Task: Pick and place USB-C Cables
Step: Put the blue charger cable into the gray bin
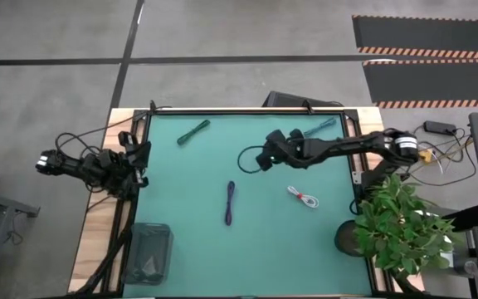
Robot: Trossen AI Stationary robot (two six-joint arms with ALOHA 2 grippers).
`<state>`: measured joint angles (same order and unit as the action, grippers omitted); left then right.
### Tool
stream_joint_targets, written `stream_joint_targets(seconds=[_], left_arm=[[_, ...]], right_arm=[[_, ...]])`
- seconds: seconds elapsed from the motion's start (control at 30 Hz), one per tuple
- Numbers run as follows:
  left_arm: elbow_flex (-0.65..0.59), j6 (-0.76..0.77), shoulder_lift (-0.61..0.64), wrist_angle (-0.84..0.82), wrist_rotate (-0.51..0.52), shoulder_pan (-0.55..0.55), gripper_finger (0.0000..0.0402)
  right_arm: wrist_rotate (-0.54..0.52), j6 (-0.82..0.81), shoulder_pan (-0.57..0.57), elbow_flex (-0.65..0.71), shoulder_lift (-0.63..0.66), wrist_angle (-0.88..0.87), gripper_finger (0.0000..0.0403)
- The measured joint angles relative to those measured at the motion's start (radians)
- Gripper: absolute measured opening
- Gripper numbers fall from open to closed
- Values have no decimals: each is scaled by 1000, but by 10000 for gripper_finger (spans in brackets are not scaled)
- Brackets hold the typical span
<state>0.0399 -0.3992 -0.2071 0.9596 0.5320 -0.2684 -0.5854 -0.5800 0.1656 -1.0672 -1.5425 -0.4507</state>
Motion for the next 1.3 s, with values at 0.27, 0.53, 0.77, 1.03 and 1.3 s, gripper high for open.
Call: stream_joint_targets(seconds=[0.27, 0.53, 0.77, 1.03, 1.3], left_arm=[[0, 0, 0, 0, 0, 0, 8], [0, 0, -1, -1, -1, 0, 8], [0, 0, -2, -3, -1, 0, 8], [0, 0, -2, -5, -1, 0, 8], [0, 0, -1, -4, -1, 0, 8]], right_arm=[[57, 26, 138, -108, -119, -195, 9], [215, 106, 305, -69, -123, -203, 9], [229, 106, 390, -24, -97, -232, 9], [140, 26, 434, 28, -94, -225, 9], [131, -95, 437, 66, -95, -233, 30]])
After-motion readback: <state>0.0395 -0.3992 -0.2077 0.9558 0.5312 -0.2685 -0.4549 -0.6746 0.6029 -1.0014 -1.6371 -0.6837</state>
